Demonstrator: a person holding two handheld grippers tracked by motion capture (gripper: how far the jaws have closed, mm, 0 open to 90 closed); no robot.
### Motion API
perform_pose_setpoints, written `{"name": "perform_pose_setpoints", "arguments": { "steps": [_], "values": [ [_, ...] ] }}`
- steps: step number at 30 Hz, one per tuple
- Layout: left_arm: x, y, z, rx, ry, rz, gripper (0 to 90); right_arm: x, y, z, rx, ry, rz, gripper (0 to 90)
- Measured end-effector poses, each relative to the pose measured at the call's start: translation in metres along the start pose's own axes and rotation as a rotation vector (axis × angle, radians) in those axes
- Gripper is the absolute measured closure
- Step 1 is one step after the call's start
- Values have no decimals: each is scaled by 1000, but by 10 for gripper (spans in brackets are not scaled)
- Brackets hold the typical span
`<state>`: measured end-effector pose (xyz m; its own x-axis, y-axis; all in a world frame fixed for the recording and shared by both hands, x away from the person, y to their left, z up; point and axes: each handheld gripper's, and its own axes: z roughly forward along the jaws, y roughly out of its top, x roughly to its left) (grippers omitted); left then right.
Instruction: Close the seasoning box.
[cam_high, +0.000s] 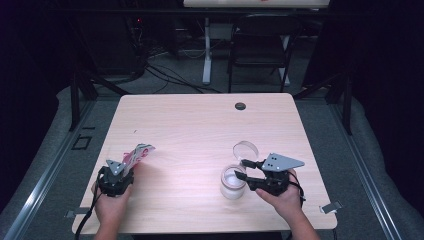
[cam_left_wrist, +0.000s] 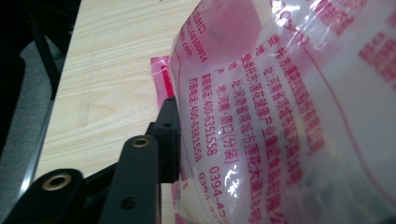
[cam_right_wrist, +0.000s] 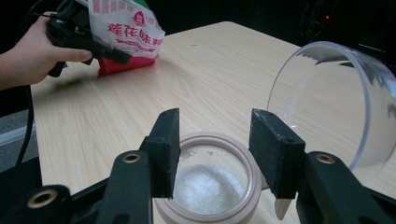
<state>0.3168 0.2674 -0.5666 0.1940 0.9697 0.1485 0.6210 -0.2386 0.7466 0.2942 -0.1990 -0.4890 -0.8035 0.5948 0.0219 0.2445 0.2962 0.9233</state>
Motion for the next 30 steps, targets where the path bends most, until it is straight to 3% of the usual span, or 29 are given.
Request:
{"name": "perform_pose_setpoints", "arguments": {
  "steps": [2, 5, 9, 26, 30],
  "values": [
    [-1, 0, 0, -13, -24, 7, 548, 0, 0, 0, 1, 2, -1, 530],
    [-2, 0, -2, -41, -15, 10, 444, 0, 0, 0, 1, -2, 0, 528],
    [-4, 2, -4, -64, -33, 2, 340, 0, 0, 0, -1, -4, 0, 525],
    [-9, 5, -9, -85, -48, 14, 318, -1, 0, -1, -1, -9, -2, 521],
    [-9, 6, -12, -111, -65, 18, 316, -1, 0, -1, 1, -9, -4, 521]
  ]
}}
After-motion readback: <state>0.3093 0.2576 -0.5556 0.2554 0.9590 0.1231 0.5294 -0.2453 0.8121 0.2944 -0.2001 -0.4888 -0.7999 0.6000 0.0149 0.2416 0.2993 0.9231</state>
